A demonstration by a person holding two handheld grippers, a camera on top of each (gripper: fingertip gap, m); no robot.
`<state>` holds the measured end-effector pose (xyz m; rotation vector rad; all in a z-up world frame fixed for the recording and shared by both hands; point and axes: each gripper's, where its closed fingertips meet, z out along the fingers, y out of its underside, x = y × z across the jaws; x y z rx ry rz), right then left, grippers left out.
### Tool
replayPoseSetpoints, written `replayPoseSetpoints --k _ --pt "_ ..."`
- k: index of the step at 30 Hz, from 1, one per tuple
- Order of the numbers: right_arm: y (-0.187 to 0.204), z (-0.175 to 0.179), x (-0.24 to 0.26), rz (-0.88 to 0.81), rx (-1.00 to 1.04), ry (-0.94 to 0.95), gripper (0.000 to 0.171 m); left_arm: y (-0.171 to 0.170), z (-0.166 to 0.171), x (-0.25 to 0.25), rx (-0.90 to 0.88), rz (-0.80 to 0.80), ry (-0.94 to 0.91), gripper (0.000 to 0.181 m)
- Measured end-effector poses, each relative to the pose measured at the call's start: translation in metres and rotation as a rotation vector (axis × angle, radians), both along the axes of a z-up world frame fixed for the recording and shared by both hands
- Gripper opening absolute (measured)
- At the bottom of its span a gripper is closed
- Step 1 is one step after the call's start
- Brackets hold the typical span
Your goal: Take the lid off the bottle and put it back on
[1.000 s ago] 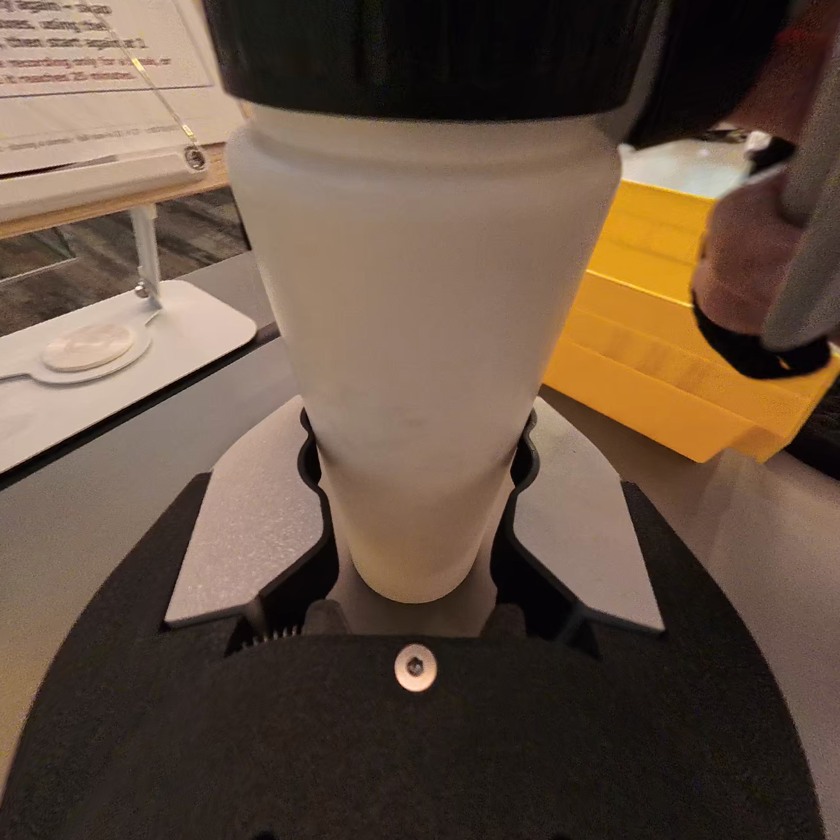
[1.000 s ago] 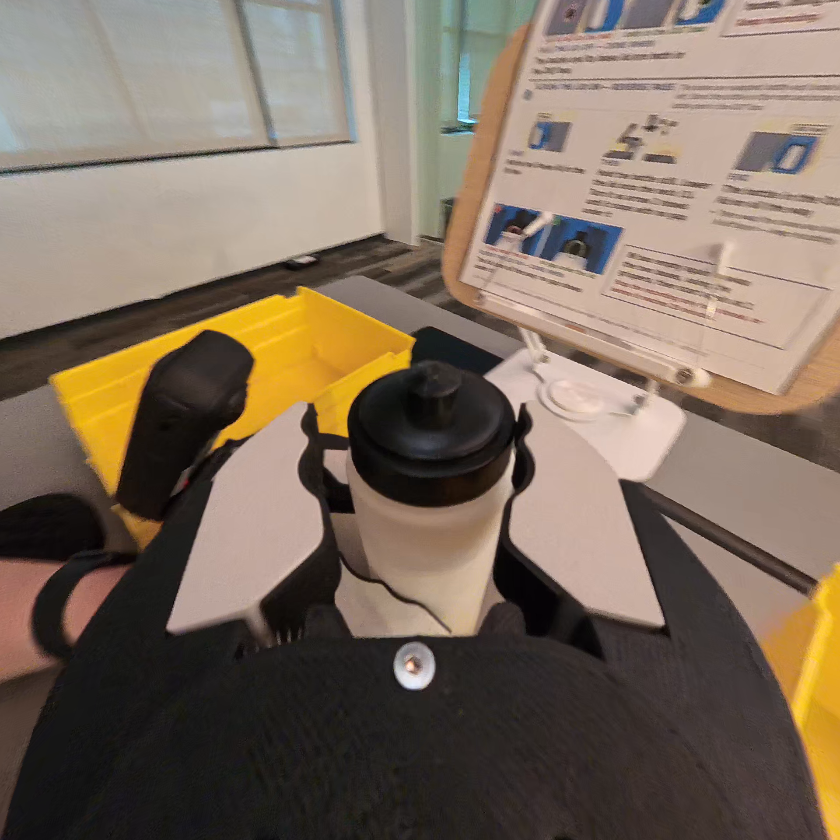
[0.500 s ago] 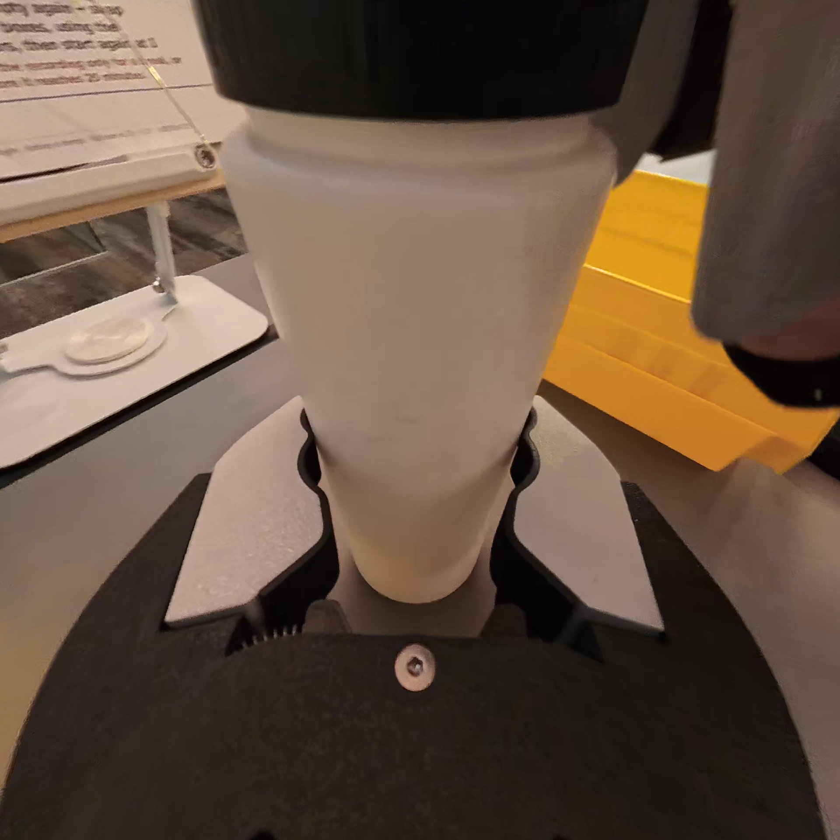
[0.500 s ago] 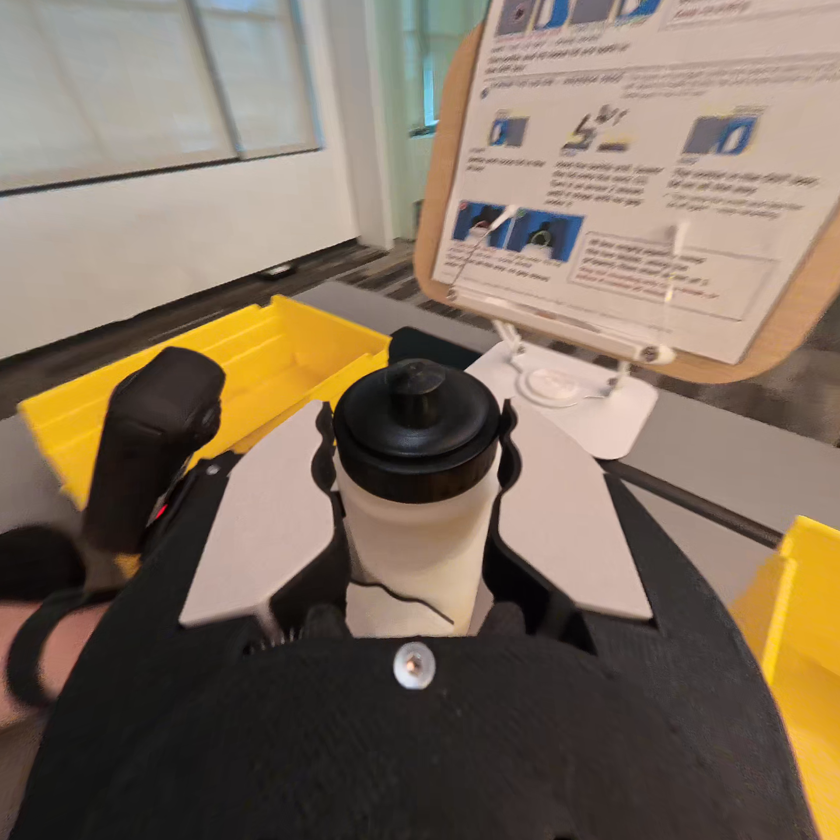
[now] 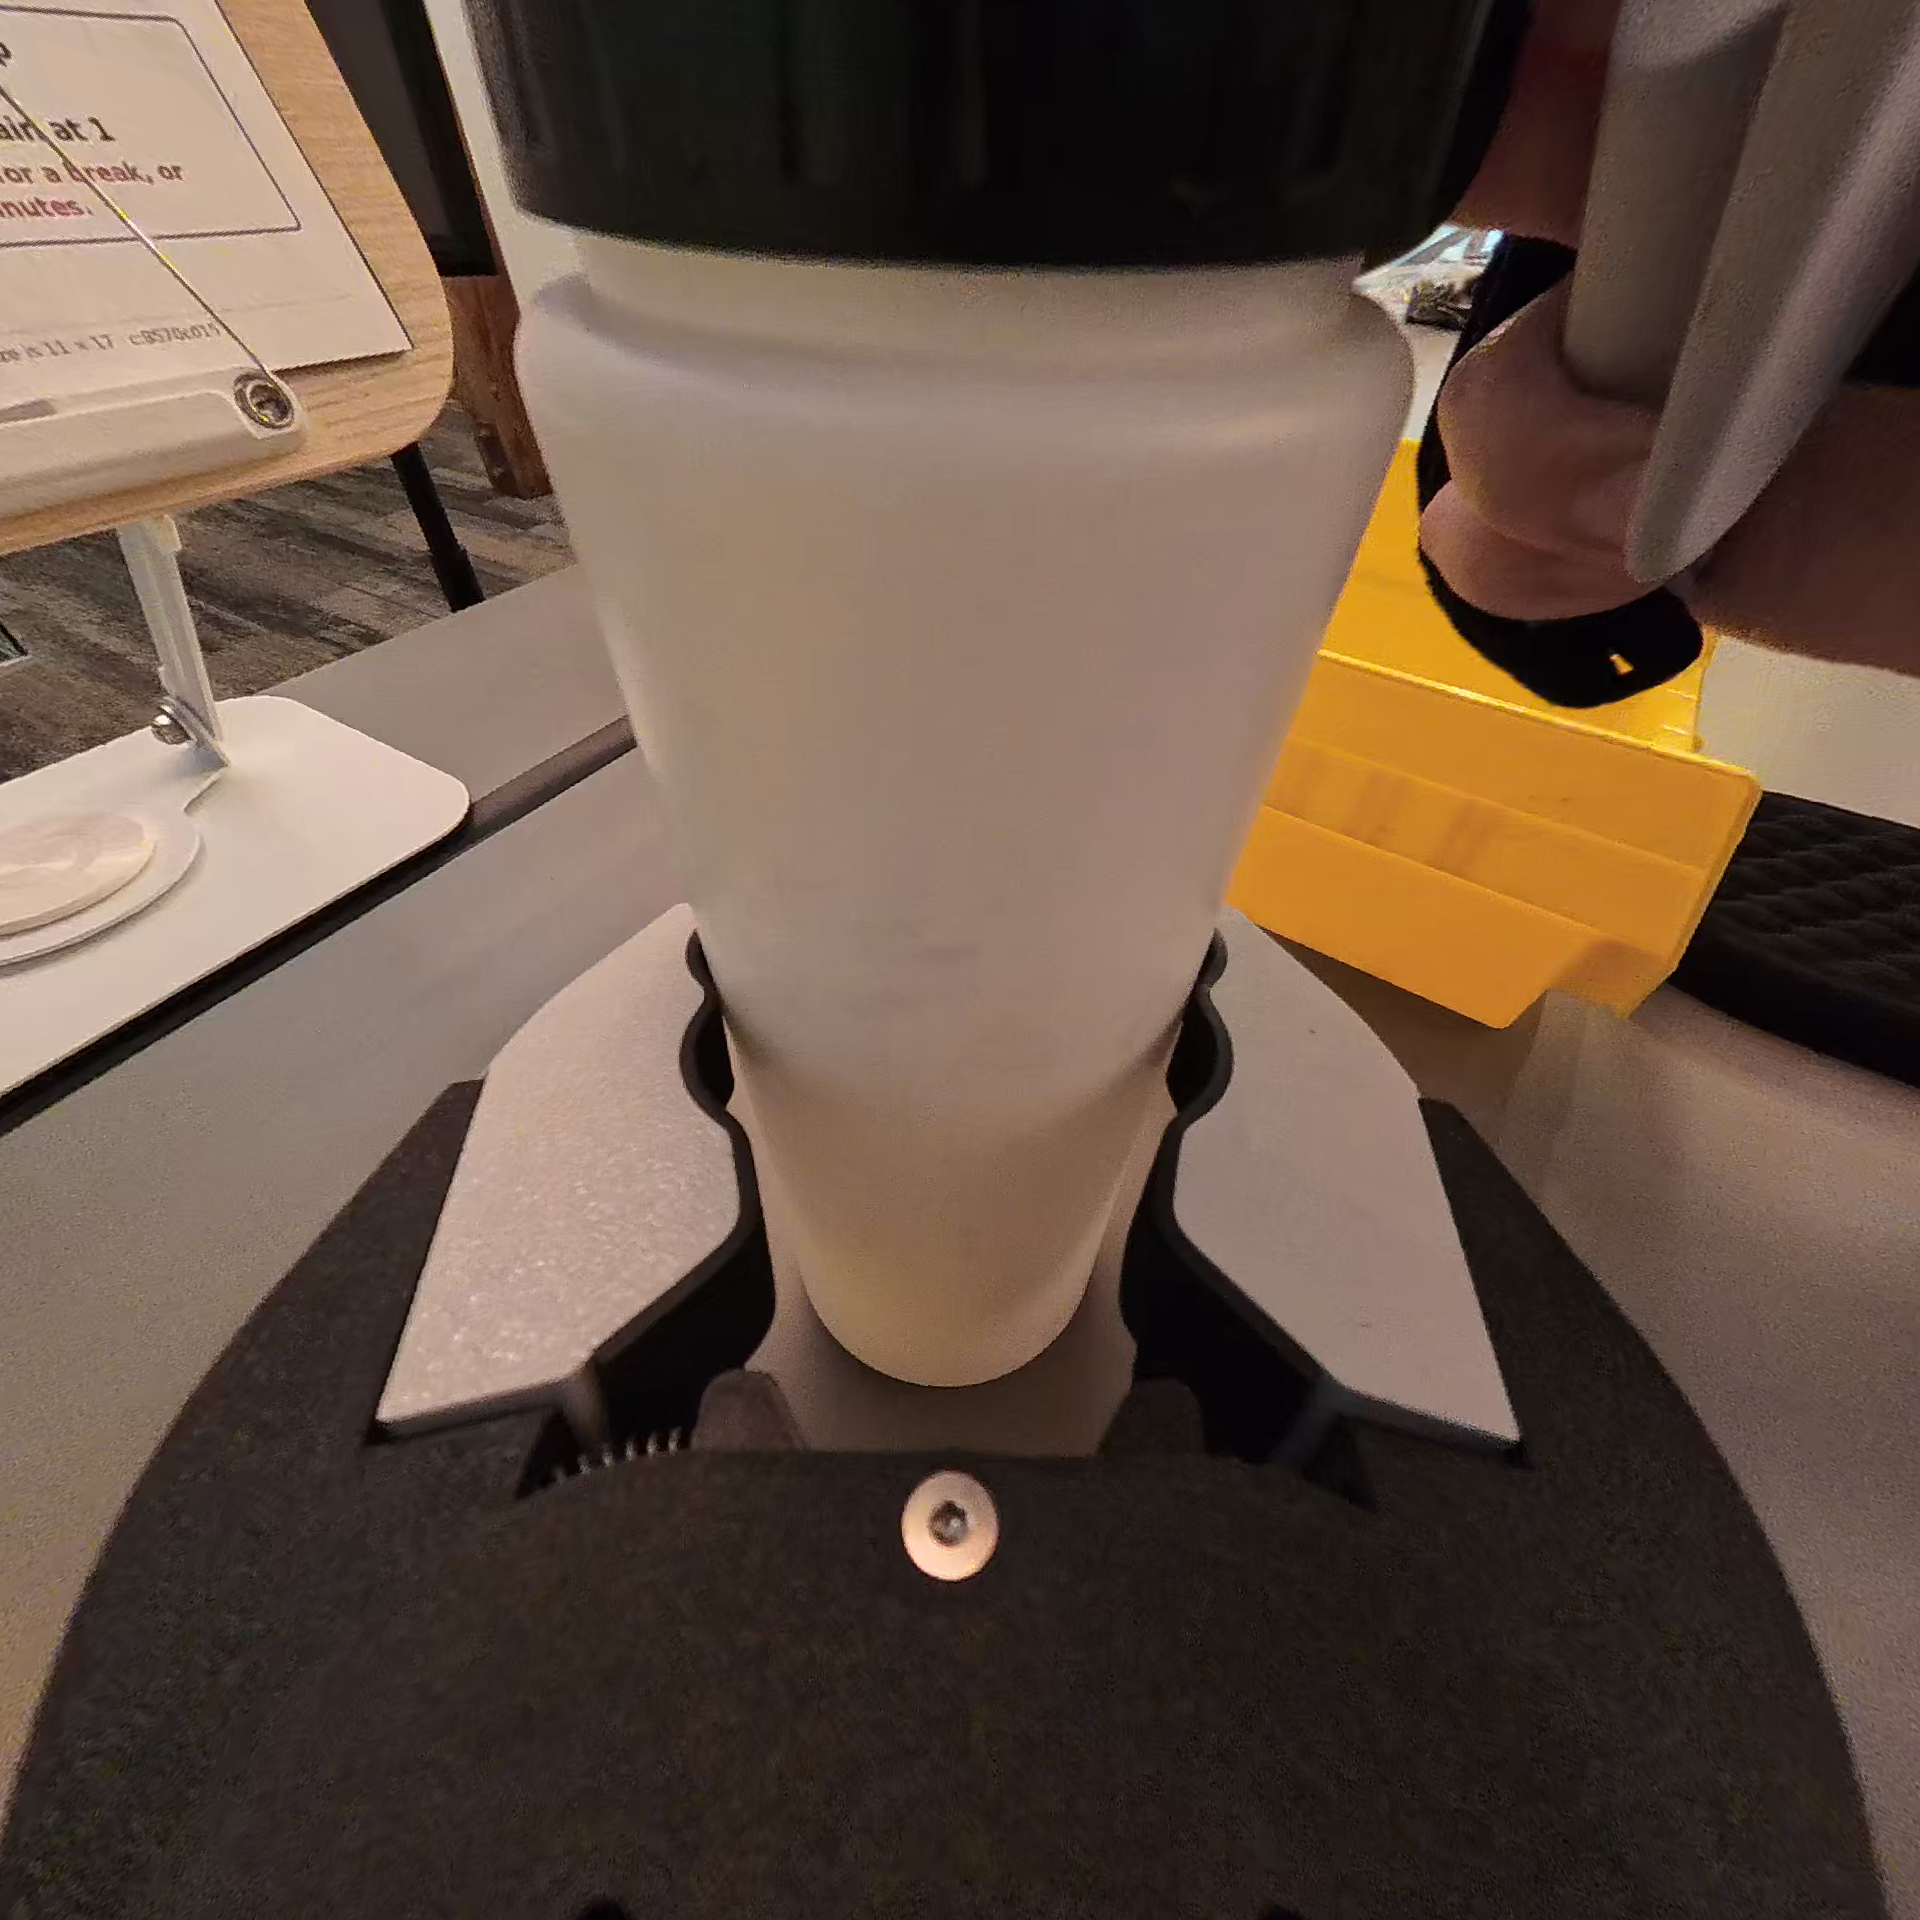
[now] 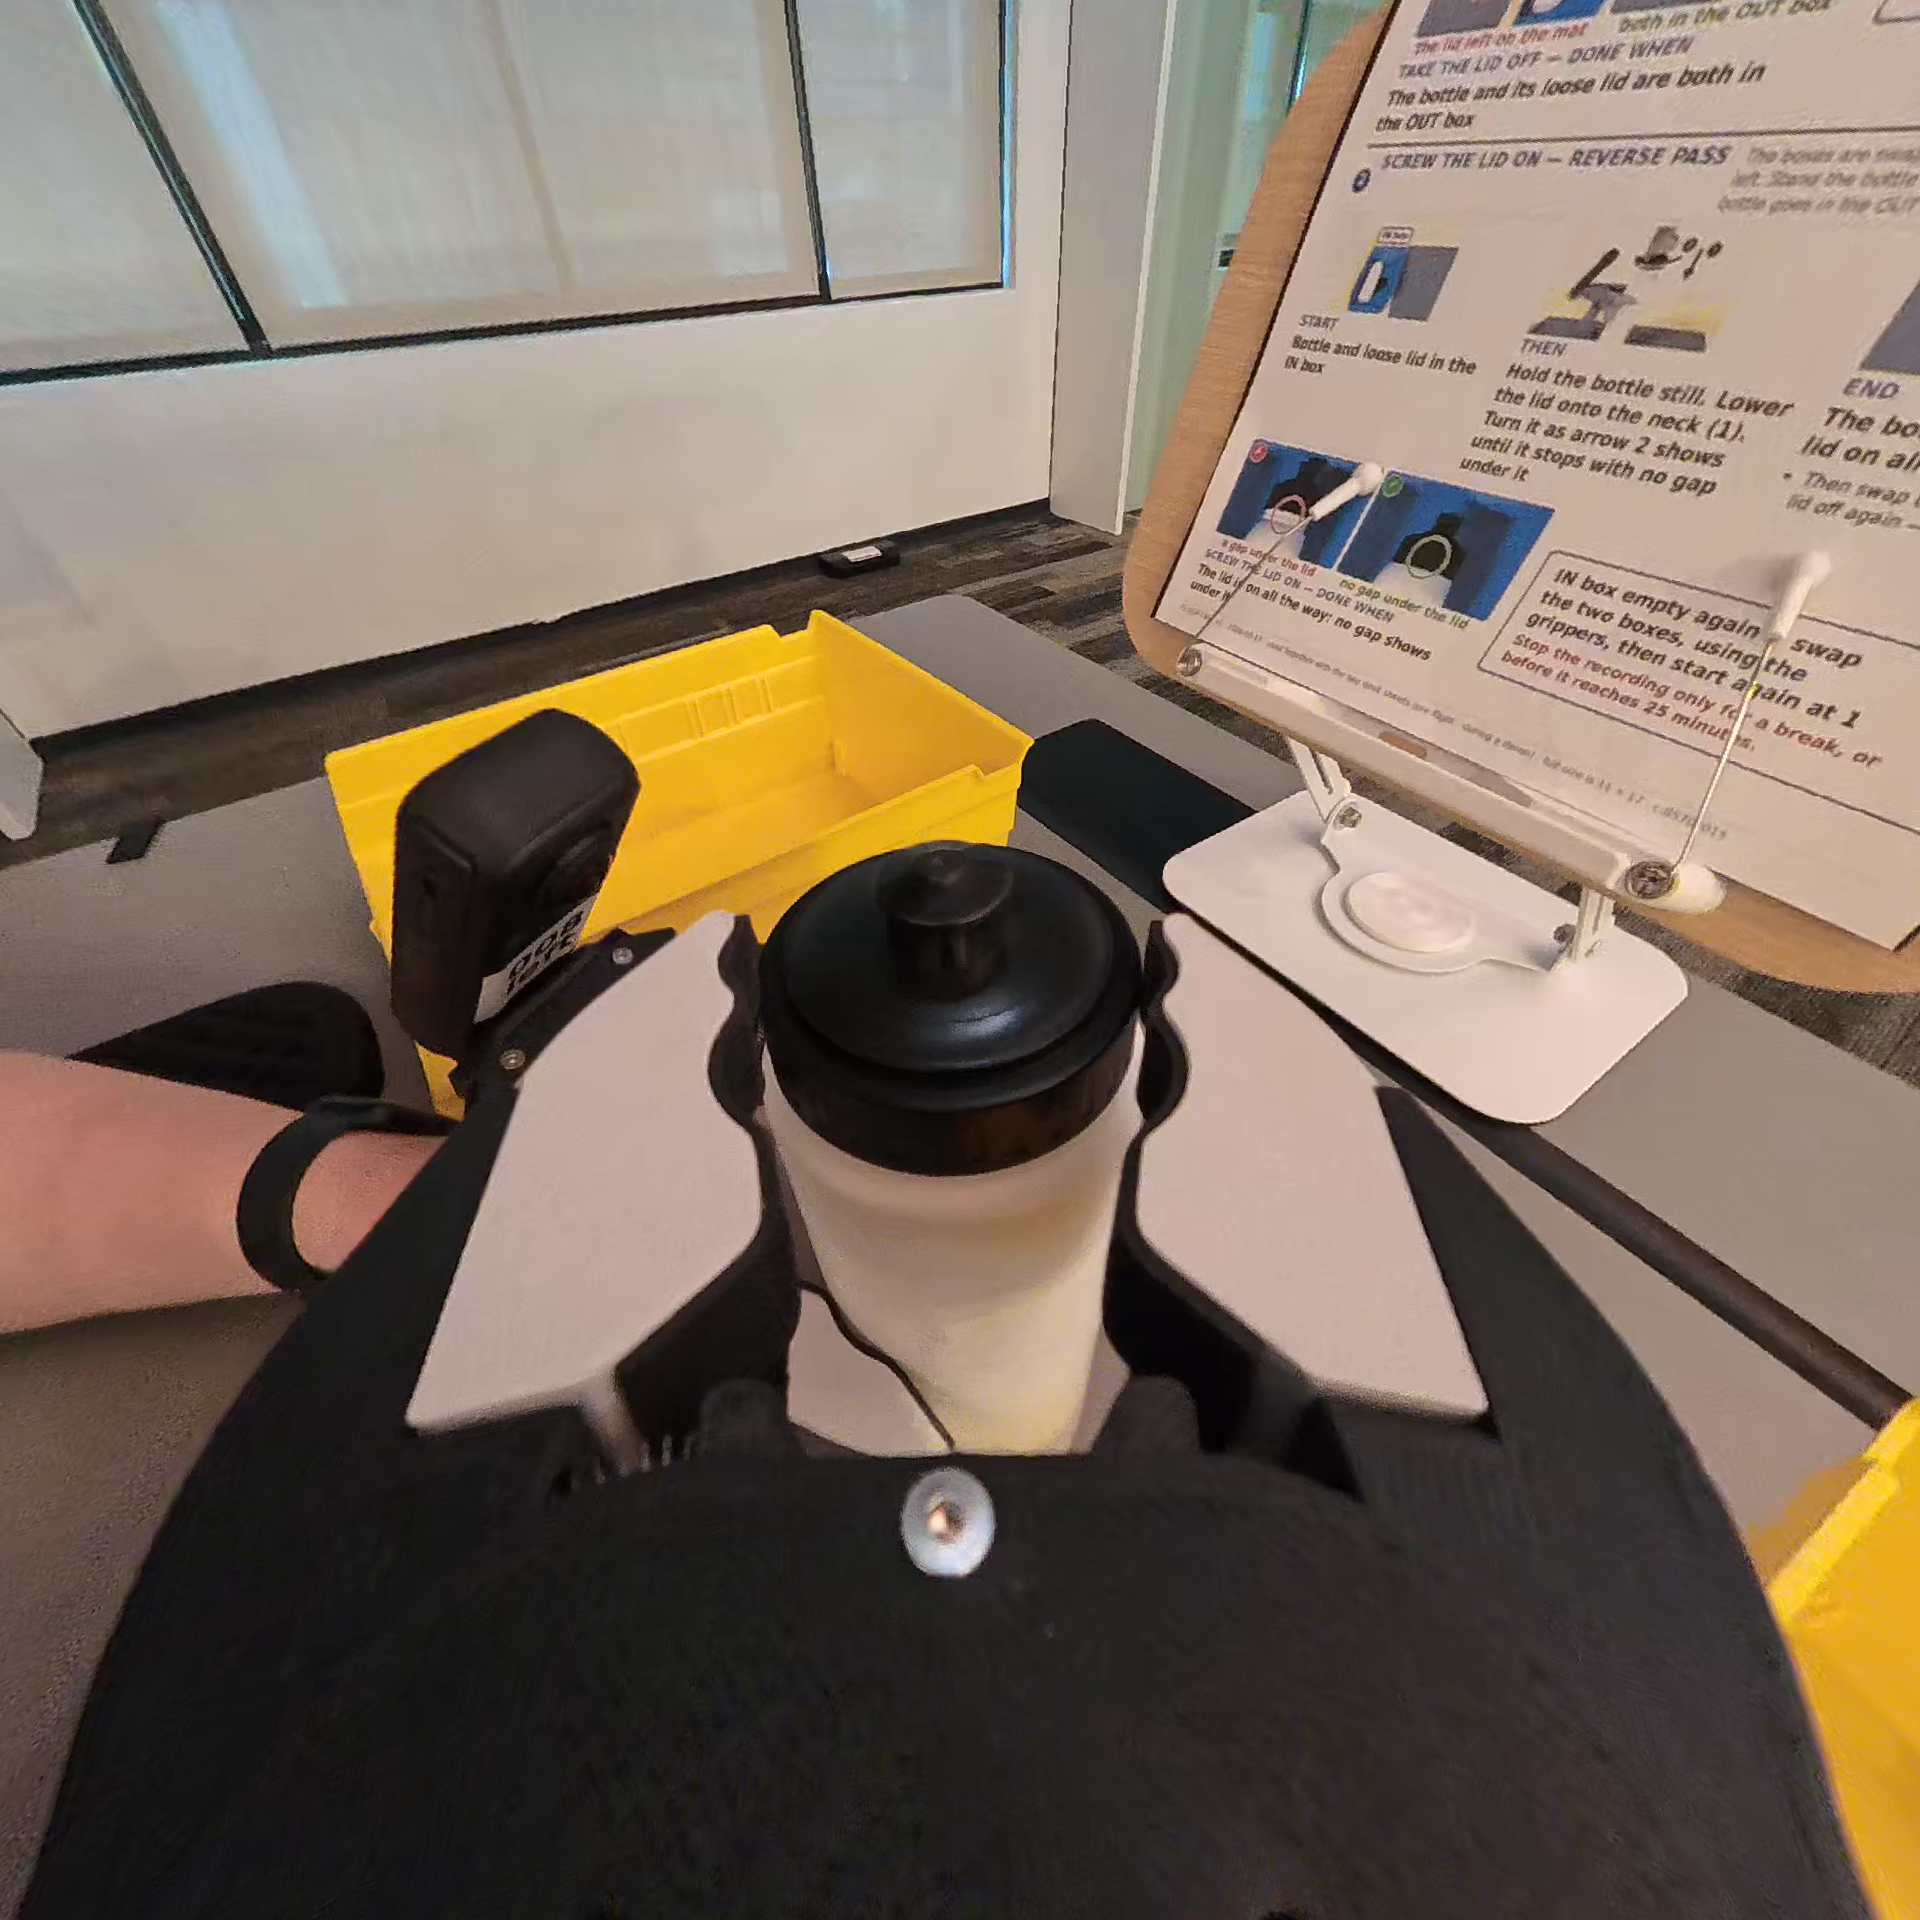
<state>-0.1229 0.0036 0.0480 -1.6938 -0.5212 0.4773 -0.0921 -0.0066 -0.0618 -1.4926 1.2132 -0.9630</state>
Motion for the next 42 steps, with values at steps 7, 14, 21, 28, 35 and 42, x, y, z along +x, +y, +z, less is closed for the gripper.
replayPoseSetpoints --k 7,14,21,28,35,42 --pt "0.014 0.001 0.002 -0.319 0.010 0.096 0.068 0.015 -0.001 -0.008 -0.006 0.149 0.036 0.084" --pt "0.012 -0.002 -0.009 -0.202 0.011 -0.052 0.084 0.011 0.000 -0.007 -0.011 0.087 0.012 0.084" --pt "-0.002 -0.005 0.001 0.003 -0.037 -0.013 0.073 -0.003 0.000 0.001 -0.006 -0.010 0.005 0.084" --pt "0.015 -0.003 -0.001 -0.366 0.023 0.079 0.074 0.017 -0.001 -0.009 -0.007 0.150 0.041 0.084" --pt "0.015 0.005 -0.008 -0.261 0.063 0.059 0.082 0.018 0.000 -0.010 -0.015 0.107 0.017 0.084" --pt "-0.002 -0.002 -0.001 0.013 -0.021 0.005 0.074 0.003 0.000 -0.001 -0.007 -0.005 -0.008 0.084"
